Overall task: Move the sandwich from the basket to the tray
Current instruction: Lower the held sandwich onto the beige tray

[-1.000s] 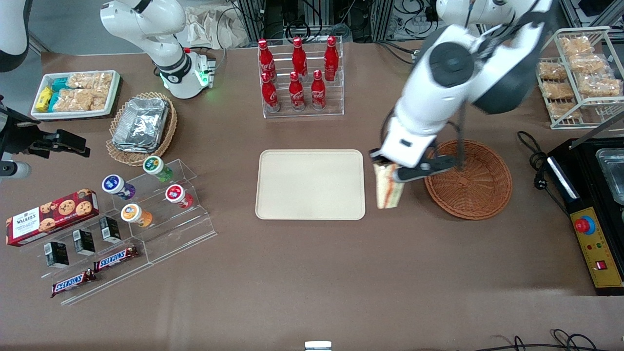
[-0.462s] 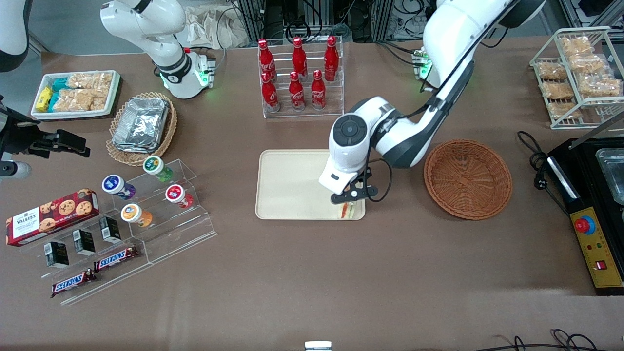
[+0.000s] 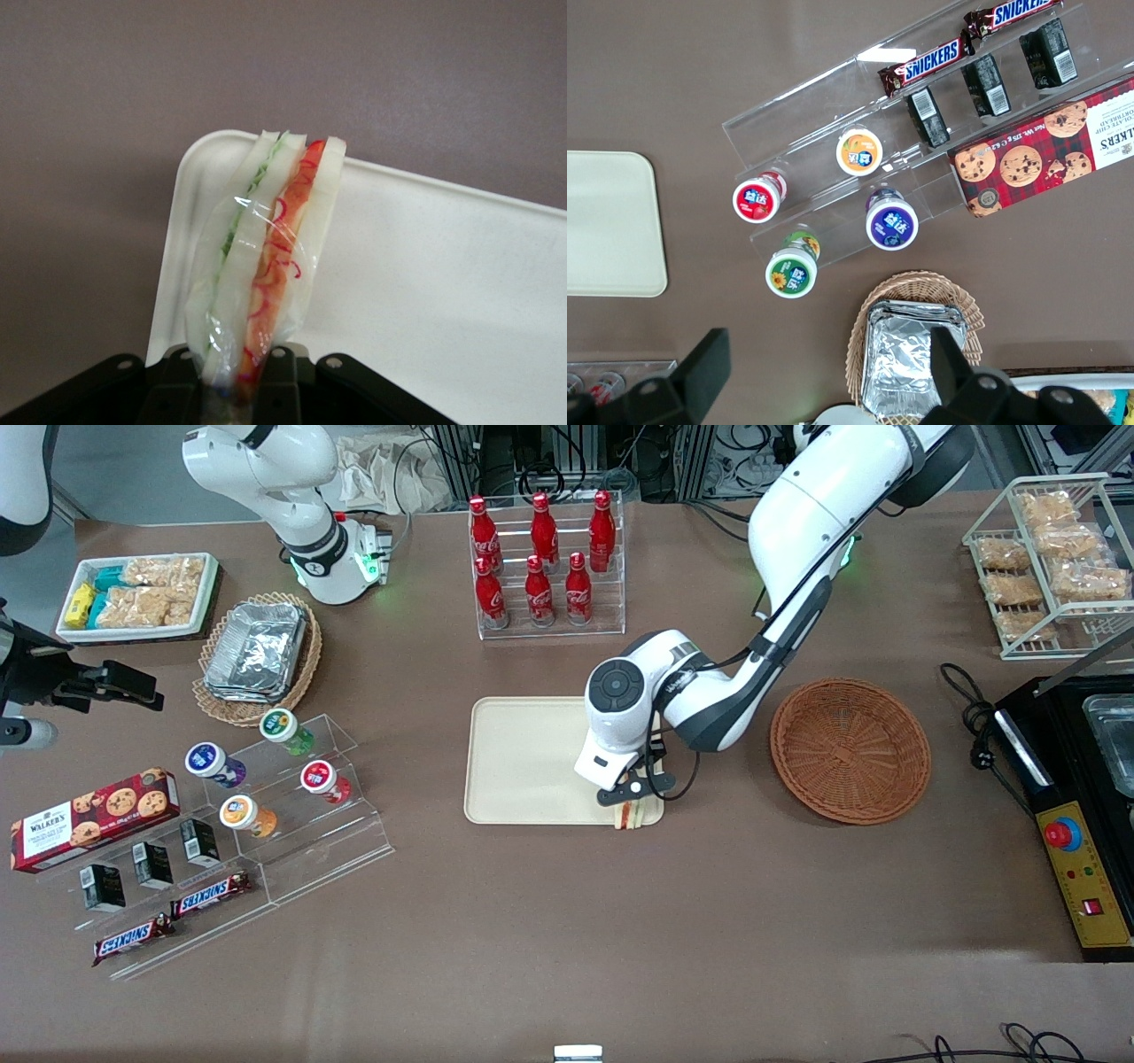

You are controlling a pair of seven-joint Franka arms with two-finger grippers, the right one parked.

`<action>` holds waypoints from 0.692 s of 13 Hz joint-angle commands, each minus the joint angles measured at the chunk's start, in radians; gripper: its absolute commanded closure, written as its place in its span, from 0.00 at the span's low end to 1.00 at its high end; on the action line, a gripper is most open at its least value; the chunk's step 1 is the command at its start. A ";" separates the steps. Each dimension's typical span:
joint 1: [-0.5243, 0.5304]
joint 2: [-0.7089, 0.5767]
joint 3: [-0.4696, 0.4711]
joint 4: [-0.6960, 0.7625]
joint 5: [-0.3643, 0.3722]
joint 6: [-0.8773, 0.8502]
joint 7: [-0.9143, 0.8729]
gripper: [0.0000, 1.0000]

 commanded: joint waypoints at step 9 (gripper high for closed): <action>-0.046 -0.018 0.005 -0.088 0.028 0.007 -0.089 0.00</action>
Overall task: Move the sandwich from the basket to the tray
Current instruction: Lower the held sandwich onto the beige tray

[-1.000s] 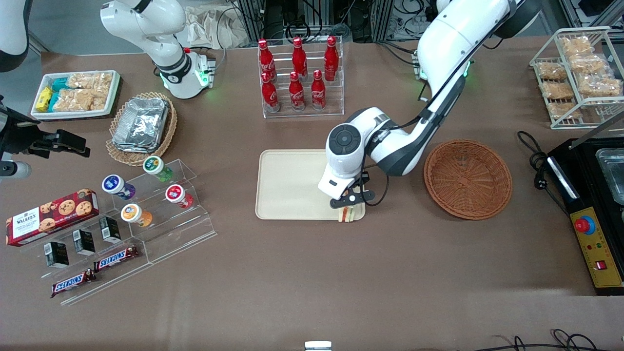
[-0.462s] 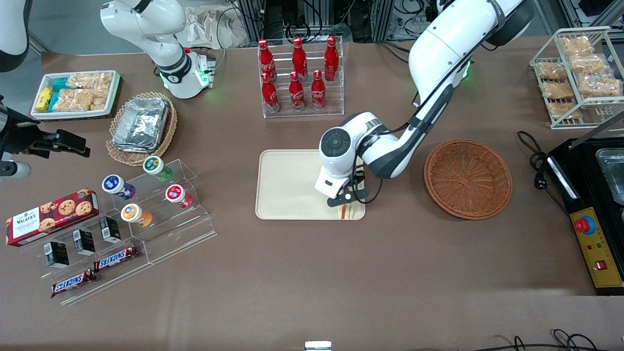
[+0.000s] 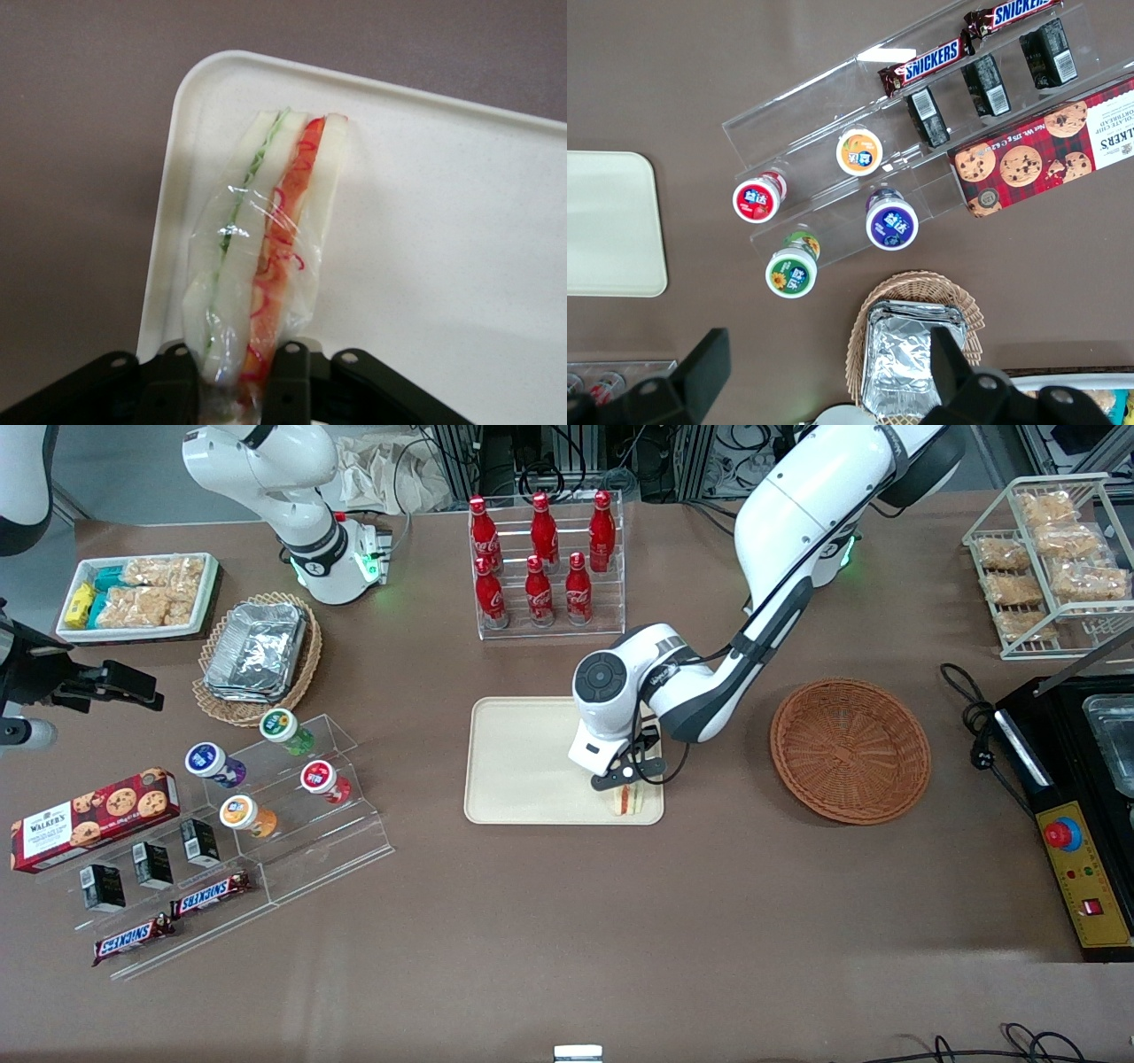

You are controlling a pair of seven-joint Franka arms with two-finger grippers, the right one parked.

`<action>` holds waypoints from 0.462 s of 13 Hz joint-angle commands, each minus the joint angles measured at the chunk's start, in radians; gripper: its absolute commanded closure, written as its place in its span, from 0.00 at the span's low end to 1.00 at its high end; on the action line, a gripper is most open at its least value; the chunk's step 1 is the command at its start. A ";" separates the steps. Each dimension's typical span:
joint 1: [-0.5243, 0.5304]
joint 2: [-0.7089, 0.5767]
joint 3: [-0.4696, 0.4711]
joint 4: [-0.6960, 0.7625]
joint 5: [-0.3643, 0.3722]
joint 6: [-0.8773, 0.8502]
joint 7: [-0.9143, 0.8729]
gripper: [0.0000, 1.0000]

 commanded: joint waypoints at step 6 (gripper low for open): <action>-0.002 -0.099 0.006 -0.002 0.023 -0.076 -0.016 0.00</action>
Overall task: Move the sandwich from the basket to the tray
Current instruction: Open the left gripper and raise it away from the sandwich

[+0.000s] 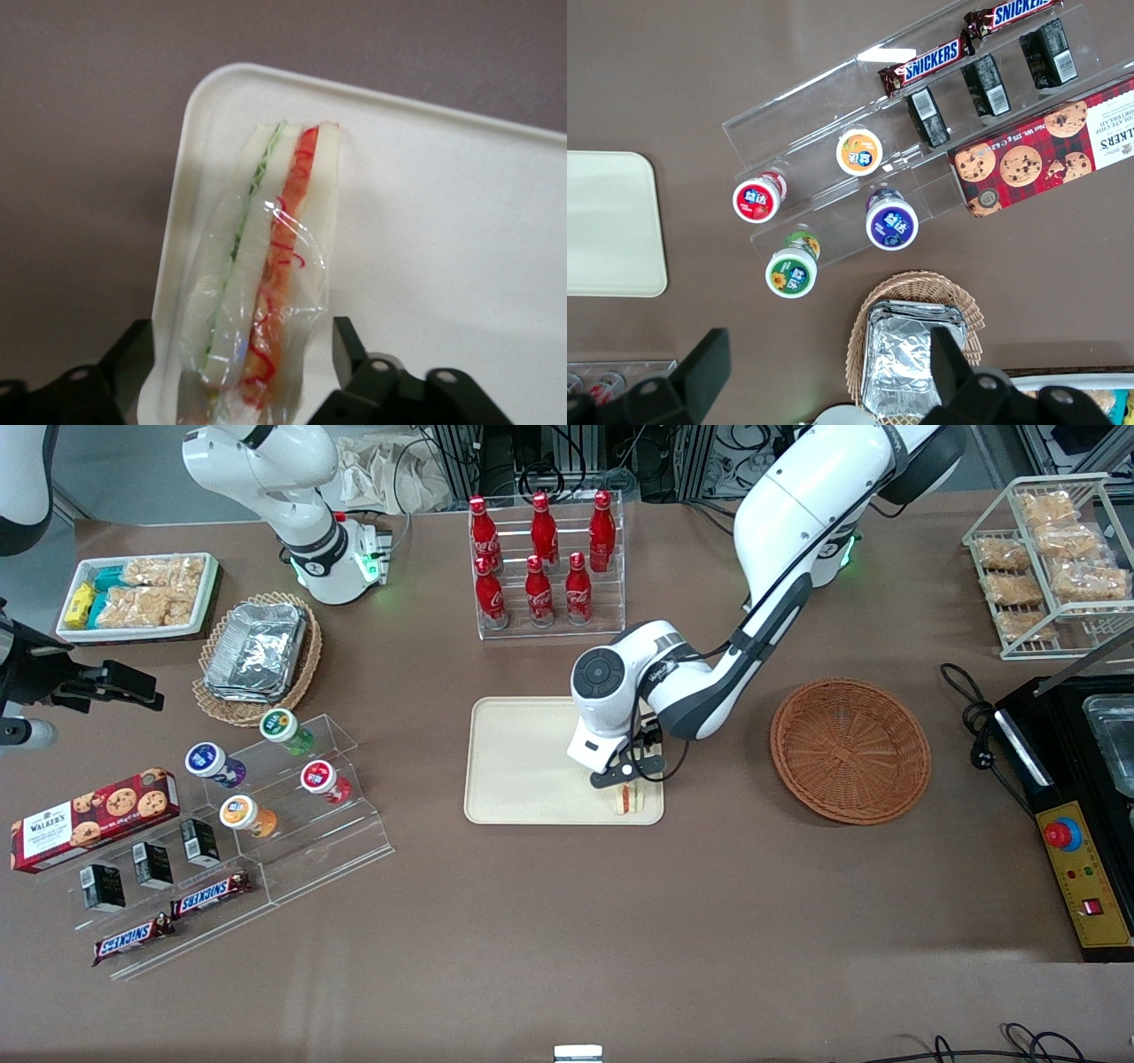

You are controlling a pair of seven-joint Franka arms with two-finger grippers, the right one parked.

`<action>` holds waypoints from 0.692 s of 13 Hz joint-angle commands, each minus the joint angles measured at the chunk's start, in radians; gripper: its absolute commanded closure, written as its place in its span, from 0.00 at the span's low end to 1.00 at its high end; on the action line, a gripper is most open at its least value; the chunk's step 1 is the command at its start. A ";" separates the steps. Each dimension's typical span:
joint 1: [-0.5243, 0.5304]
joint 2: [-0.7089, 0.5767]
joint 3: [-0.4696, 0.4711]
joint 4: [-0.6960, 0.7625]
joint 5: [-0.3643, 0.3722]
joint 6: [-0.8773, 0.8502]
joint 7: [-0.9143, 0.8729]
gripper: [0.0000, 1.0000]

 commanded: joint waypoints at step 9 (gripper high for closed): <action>0.216 -0.497 0.097 0.022 -0.259 -0.446 0.497 0.00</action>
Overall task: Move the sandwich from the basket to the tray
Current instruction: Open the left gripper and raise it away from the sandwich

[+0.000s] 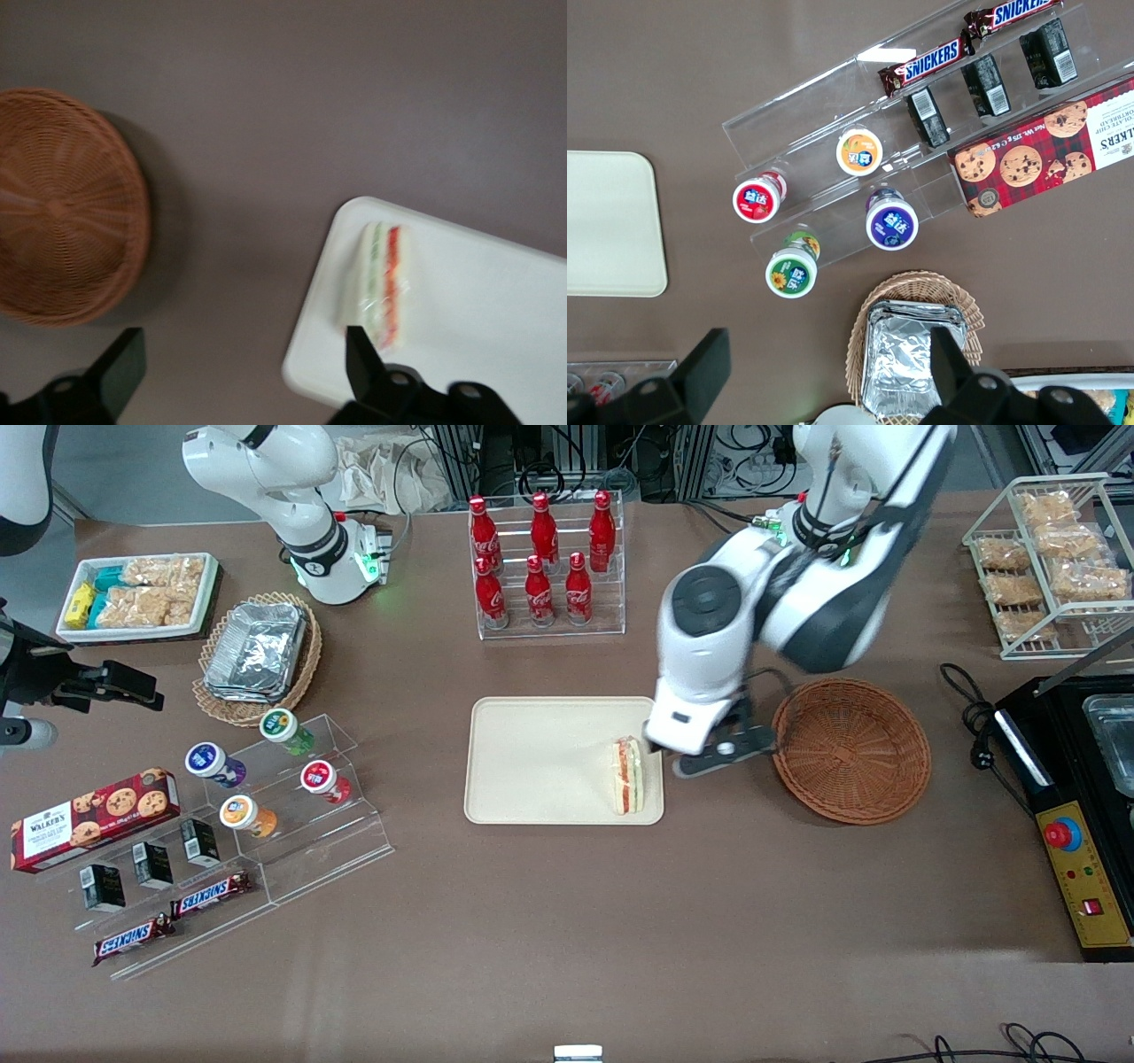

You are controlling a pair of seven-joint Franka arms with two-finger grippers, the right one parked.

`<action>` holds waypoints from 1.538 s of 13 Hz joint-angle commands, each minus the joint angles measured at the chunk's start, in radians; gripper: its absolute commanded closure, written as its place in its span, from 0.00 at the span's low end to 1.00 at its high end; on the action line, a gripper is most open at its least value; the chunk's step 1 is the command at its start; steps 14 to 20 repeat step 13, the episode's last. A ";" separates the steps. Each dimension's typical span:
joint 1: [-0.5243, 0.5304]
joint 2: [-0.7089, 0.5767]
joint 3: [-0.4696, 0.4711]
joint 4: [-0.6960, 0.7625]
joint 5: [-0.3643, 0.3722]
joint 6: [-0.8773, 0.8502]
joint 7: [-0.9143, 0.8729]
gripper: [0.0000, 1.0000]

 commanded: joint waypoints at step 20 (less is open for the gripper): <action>0.191 -0.258 0.352 0.023 -0.162 -0.204 1.009 0.00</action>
